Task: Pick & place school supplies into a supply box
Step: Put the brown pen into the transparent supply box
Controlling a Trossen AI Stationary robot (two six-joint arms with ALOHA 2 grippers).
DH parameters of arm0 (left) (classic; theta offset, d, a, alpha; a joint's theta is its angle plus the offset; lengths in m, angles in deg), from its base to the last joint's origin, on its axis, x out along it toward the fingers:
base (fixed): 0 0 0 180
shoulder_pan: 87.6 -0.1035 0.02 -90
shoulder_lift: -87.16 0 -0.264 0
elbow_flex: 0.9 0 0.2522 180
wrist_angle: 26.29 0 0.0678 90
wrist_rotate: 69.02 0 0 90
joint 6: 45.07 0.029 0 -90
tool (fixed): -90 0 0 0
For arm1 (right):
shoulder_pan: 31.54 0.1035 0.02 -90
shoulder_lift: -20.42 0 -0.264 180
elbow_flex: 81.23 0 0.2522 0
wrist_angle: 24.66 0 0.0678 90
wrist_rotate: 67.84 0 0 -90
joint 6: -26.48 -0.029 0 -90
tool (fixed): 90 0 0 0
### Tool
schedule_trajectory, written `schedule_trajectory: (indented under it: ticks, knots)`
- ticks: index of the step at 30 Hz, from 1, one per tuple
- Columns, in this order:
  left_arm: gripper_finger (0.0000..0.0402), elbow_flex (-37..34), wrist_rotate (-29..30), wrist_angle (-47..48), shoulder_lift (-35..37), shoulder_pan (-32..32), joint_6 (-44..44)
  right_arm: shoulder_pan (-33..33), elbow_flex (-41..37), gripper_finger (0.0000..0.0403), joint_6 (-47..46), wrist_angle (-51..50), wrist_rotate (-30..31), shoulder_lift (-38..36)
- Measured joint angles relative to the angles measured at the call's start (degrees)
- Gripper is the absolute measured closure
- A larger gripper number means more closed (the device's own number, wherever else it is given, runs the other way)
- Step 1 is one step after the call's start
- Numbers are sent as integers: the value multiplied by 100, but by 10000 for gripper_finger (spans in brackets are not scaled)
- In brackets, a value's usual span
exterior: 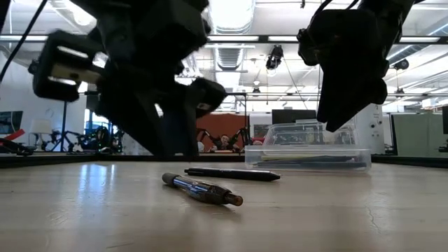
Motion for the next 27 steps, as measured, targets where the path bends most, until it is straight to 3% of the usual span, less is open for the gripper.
schedule_trajectory:
  ticks: [11, 20, 27]
  knots:
    - [285, -22, 104, -81, -503, -19, 308, 2, -11, 211, 2, -52, 40, 0]
    - [386, 9, 306, 457, -617, -13, 89, 2, -11, 211, 168, 101, 29, 0]
    - [390, -61, 554, 1167, 16, -49, -260, -2, 11, 211, 1210, 574, 169, -2]
